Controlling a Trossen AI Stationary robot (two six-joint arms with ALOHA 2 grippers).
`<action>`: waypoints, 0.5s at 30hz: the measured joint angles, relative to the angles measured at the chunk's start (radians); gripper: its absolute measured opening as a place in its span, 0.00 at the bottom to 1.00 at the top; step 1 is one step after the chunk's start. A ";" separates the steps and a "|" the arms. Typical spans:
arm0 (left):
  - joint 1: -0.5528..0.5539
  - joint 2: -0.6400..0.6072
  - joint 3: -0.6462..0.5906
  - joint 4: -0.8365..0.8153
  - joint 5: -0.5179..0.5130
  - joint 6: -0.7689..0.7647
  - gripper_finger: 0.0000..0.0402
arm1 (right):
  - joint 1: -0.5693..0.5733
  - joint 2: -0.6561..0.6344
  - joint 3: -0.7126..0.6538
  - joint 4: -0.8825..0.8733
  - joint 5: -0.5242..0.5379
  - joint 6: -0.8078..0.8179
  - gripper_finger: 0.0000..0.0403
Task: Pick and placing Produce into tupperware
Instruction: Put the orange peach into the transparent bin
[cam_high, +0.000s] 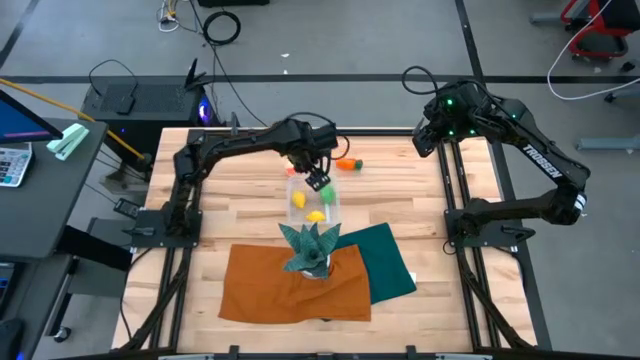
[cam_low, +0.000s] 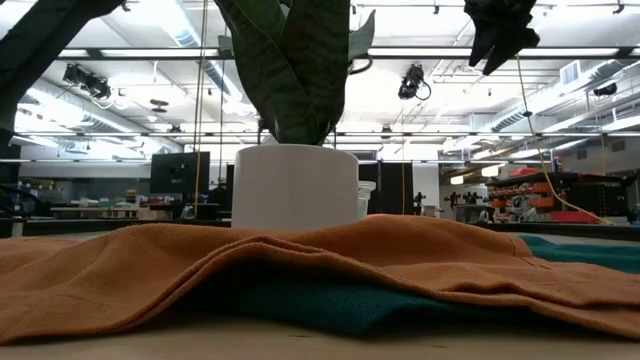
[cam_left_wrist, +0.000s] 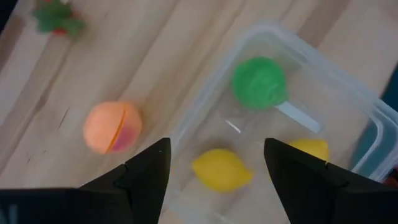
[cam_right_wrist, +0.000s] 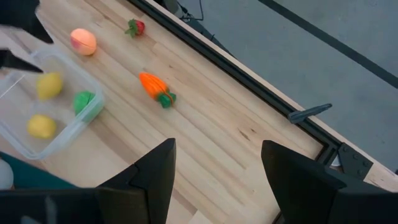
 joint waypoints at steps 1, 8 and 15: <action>0.009 -0.008 0.000 -0.012 0.002 -0.017 0.66 | 0.000 0.000 0.000 0.000 0.000 0.000 0.51; 0.076 -0.026 -0.001 -0.131 0.018 -0.188 0.64 | 0.000 0.000 0.000 0.000 0.000 0.000 0.51; 0.114 -0.026 -0.001 -0.184 0.017 -0.193 0.64 | 0.000 0.001 0.000 0.006 0.001 0.003 0.51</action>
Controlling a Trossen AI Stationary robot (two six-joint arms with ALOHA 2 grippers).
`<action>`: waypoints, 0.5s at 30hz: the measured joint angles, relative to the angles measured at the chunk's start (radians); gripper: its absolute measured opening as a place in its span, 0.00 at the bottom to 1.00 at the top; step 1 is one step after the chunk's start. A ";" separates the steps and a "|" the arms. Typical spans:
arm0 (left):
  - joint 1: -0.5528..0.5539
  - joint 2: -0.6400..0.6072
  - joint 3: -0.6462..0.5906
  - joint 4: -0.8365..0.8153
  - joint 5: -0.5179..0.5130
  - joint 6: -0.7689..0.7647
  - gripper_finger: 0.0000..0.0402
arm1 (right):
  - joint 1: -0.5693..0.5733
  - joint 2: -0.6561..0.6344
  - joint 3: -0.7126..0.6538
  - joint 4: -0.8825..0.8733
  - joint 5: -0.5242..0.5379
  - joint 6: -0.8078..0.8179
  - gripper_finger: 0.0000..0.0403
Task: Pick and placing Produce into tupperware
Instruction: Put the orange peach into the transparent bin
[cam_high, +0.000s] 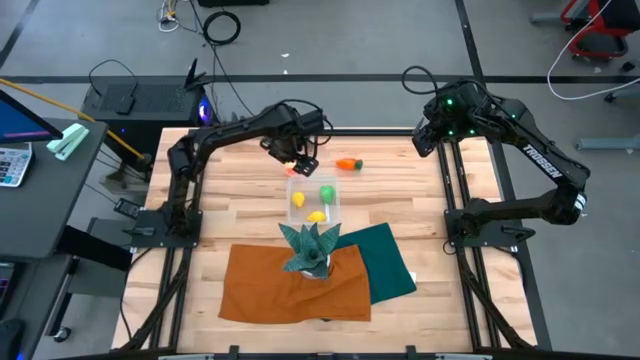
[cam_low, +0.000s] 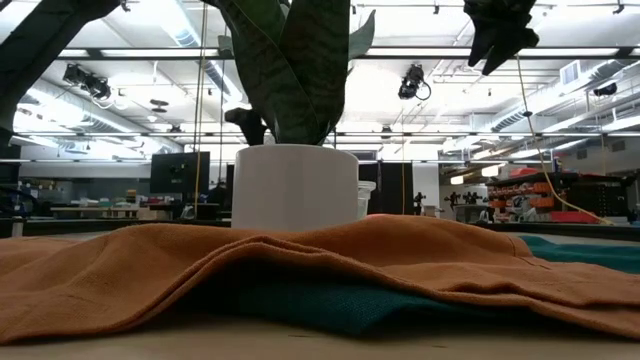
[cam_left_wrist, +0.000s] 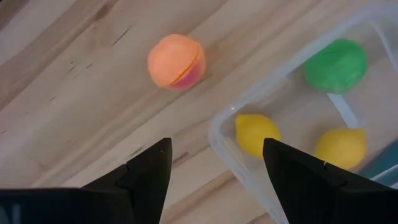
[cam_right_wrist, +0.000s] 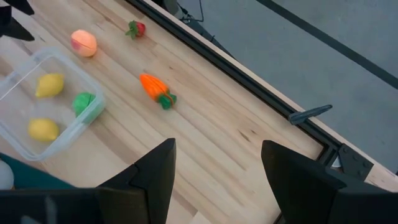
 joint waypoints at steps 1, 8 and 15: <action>0.007 0.000 0.000 0.002 -0.001 0.000 0.64 | 0.000 0.000 0.000 0.001 0.000 0.000 0.51; 0.054 0.000 0.000 0.013 -0.010 0.016 0.64 | 0.000 0.000 0.000 0.003 0.000 0.001 0.51; 0.059 0.000 0.000 0.027 -0.009 0.045 0.64 | 0.000 0.000 0.000 0.003 0.000 0.004 0.51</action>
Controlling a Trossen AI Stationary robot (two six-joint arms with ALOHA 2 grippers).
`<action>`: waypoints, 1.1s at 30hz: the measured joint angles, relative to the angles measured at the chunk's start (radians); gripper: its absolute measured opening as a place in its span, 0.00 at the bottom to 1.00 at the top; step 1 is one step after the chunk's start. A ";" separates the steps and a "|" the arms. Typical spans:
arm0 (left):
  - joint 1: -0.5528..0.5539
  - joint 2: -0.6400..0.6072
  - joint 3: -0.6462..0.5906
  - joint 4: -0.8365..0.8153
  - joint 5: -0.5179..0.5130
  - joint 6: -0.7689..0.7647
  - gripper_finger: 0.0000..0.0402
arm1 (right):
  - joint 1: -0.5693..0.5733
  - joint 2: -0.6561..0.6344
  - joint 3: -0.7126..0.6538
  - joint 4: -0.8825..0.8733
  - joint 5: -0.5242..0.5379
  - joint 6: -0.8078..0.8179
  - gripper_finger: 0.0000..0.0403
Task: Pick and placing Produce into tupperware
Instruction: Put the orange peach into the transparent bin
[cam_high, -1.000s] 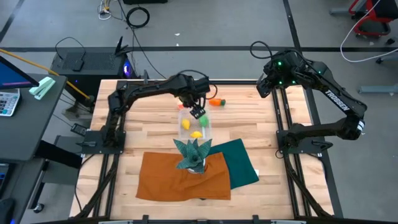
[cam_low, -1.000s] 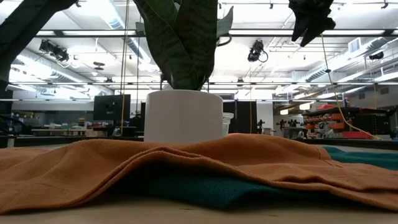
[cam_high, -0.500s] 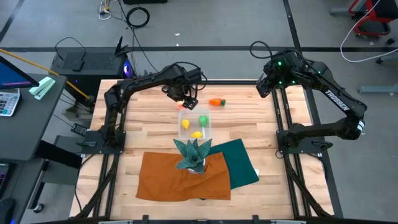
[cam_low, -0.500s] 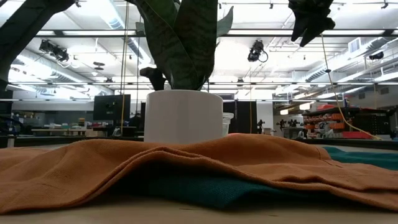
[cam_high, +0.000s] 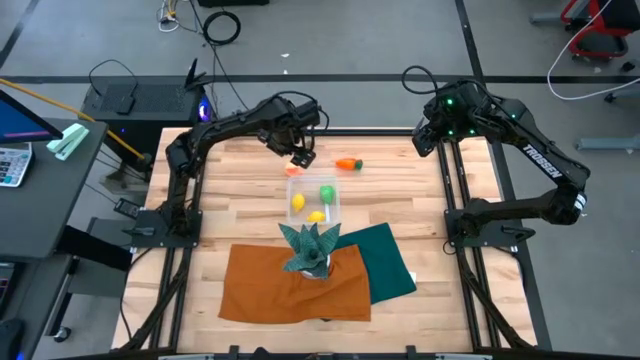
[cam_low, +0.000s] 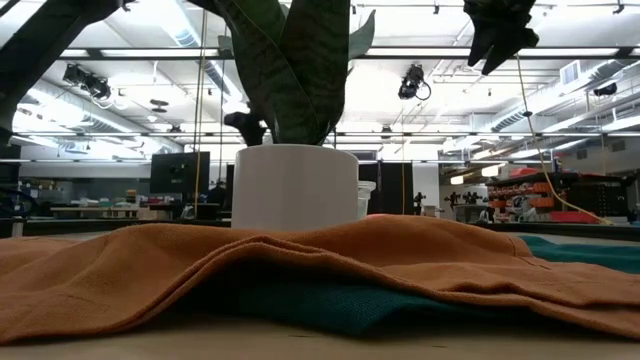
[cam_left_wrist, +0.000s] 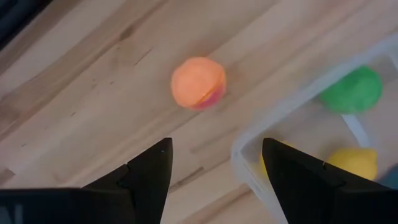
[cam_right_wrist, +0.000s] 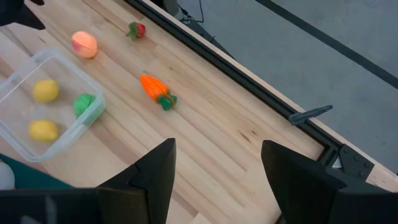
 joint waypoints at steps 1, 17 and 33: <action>0.004 0.000 0.000 0.010 0.000 -0.003 0.64 | 0.000 0.000 0.000 0.000 0.000 0.000 0.51; 0.137 0.045 -0.001 0.104 0.077 -0.116 0.62 | 0.000 0.000 0.000 0.011 0.000 0.005 0.51; 0.117 0.122 -0.002 0.091 0.092 -0.077 0.92 | 0.001 0.000 0.000 0.011 -0.021 0.018 0.51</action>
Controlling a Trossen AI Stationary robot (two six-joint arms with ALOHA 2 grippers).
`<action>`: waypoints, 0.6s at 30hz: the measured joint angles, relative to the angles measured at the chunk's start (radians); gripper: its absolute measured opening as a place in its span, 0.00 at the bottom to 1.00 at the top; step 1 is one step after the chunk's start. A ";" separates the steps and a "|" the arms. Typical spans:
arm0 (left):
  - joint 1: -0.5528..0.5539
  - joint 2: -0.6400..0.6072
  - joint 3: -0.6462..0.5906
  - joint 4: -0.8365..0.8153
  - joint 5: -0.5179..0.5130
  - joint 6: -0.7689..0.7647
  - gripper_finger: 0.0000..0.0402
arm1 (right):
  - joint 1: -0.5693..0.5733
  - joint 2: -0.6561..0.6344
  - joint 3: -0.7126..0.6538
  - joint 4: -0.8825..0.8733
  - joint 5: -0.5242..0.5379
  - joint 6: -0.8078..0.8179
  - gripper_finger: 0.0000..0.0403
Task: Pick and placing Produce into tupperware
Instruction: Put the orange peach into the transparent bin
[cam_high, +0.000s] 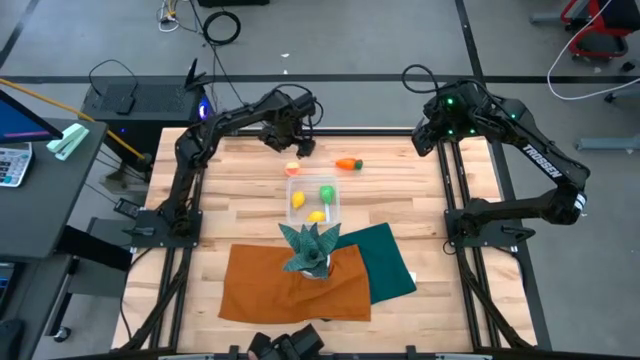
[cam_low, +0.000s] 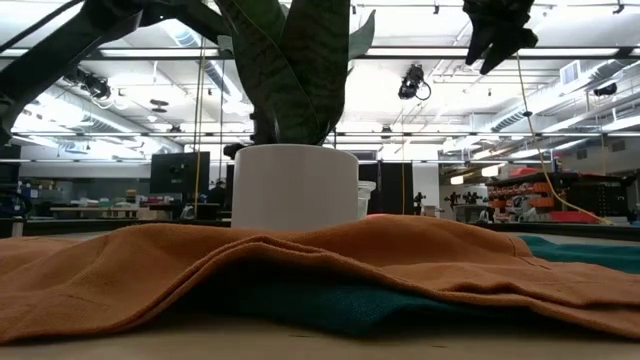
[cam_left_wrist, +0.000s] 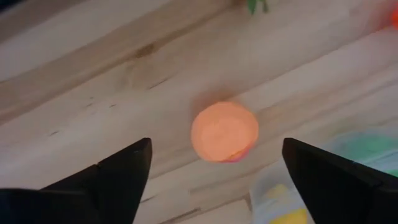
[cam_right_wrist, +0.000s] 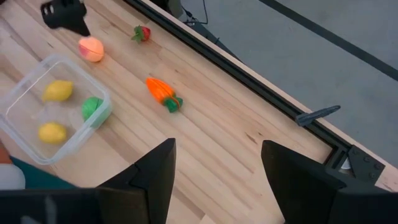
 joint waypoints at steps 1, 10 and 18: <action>-0.005 0.003 0.000 0.001 -0.003 0.003 0.94 | 0.003 0.000 0.000 0.000 -0.002 0.001 0.51; -0.034 0.056 0.000 0.001 -0.030 0.005 0.99 | 0.038 0.000 0.000 0.004 -0.003 0.005 0.51; -0.045 0.084 0.000 0.001 -0.026 0.002 0.99 | 0.038 0.000 0.000 0.003 -0.003 0.007 0.51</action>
